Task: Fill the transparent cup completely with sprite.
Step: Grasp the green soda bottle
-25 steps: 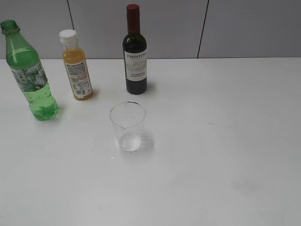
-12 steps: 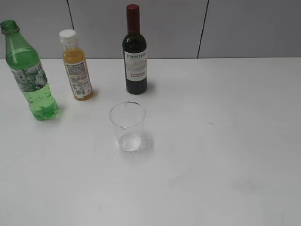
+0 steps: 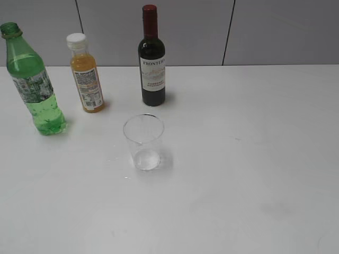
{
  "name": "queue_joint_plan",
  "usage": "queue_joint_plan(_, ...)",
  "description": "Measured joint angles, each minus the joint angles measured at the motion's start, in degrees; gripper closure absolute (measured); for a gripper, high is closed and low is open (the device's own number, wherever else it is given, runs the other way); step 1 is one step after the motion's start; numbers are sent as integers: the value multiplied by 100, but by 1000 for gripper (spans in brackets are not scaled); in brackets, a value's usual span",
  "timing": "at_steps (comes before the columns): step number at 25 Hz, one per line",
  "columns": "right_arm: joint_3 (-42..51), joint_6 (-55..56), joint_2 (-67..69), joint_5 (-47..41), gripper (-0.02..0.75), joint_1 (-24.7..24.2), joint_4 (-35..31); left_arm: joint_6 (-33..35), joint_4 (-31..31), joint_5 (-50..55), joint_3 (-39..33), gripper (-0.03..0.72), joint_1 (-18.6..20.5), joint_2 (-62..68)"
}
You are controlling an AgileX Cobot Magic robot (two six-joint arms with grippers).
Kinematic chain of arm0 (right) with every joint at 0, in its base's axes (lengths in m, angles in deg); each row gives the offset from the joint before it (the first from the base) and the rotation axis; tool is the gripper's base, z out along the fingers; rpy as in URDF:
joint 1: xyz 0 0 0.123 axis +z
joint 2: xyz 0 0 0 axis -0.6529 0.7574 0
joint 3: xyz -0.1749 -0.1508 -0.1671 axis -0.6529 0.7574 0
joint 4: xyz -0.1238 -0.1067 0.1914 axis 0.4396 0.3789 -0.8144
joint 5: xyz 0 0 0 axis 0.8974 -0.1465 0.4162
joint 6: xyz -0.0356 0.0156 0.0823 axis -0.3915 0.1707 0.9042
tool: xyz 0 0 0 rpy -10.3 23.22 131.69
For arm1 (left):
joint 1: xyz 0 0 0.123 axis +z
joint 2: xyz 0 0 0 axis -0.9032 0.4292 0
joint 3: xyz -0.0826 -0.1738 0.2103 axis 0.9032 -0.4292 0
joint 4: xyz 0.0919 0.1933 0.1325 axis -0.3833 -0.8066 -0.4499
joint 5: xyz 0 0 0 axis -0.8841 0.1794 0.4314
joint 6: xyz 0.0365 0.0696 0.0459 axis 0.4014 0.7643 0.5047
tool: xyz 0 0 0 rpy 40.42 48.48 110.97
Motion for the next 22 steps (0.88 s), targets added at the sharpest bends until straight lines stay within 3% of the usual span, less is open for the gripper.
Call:
queue_joint_plan(17,0,8,0,0,155,0,-28,0,0,0,0,442,0,0)
queue_joint_plan(19,0,8,0,0,155,0,-28,0,0,0,0,388,0,0)
queue_joint_plan(22,0,8,0,0,156,0,-28,0,0,0,0,161,0,0)
